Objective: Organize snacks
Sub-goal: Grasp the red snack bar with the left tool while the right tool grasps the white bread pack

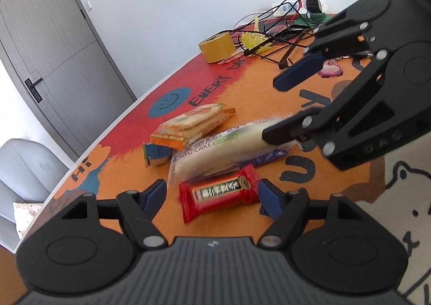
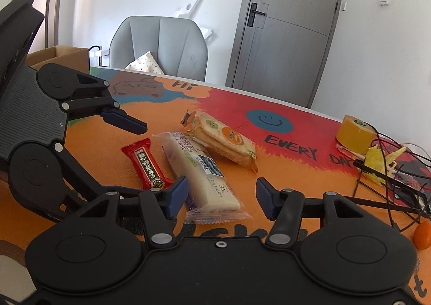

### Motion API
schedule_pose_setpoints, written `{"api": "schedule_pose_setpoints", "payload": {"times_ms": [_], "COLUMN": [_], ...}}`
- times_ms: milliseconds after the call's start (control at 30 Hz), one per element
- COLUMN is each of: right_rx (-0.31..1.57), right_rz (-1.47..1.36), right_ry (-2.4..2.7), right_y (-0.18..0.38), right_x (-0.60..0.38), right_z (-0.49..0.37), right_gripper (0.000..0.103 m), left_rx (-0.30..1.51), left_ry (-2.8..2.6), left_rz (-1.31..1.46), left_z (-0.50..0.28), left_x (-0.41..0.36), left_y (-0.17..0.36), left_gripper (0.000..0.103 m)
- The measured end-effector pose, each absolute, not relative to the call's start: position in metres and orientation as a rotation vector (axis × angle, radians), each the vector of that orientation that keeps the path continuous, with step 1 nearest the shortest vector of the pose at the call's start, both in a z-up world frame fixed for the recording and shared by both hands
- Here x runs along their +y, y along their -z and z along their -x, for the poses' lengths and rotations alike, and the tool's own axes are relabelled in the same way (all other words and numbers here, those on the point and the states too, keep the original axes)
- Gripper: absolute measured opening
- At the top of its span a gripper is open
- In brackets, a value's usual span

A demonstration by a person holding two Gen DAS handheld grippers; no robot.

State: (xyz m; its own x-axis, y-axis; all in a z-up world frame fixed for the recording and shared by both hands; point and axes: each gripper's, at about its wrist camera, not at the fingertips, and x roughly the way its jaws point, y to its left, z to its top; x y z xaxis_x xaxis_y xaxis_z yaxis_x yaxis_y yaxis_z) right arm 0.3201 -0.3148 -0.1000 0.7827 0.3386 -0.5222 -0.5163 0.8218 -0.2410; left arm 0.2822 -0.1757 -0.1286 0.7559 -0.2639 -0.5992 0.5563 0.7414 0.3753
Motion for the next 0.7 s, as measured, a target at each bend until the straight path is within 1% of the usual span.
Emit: {"api": "schedule_pose_setpoints", "payload": {"times_ms": [167,233,300,367,400,500,567,633,700], "right_rx": [0.509,0.531,0.559,0.557,0.559,0.572,0.574,0.577,0.585], "right_rz": [0.381,0.375,0.375,0.381,0.385,0.397,0.412,0.424,0.425], "right_ry": [-0.480,-0.485,-0.489,-0.485,-0.485,-0.481,-0.471,-0.458,-0.449], "right_y": [0.107,0.109,0.113,0.115,0.115,0.114,0.114,0.113,0.112], "right_x": [-0.312,-0.311,-0.310,-0.309,-0.309,-0.308,-0.307,-0.307,-0.309], "right_z": [-0.331,-0.334,-0.337,-0.334,-0.333,-0.327,-0.322,-0.318,-0.314], "right_gripper": [0.056,0.055,0.051,0.049,0.047,0.046,0.044,0.043,0.042], "left_rx": [0.559,0.565,0.578,0.587,0.588,0.580,0.594,0.598,0.594], "left_ry": [0.483,0.490,0.504,0.516,0.519,0.521,0.528,0.519,0.518], "left_rz": [-0.545,-0.529,-0.509,-0.499,-0.502,-0.523,-0.522,-0.534,-0.548], "left_z": [-0.285,-0.285,-0.285,-0.284,-0.282,-0.276,-0.274,-0.271,-0.266], "left_x": [-0.174,-0.172,-0.171,-0.171,-0.171,-0.172,-0.172,-0.172,-0.171], "left_y": [0.129,0.129,0.129,0.128,0.127,0.128,0.128,0.129,0.129], "left_gripper": [0.074,0.073,0.067,0.058,0.056,0.046,0.025,0.022,0.021]}}
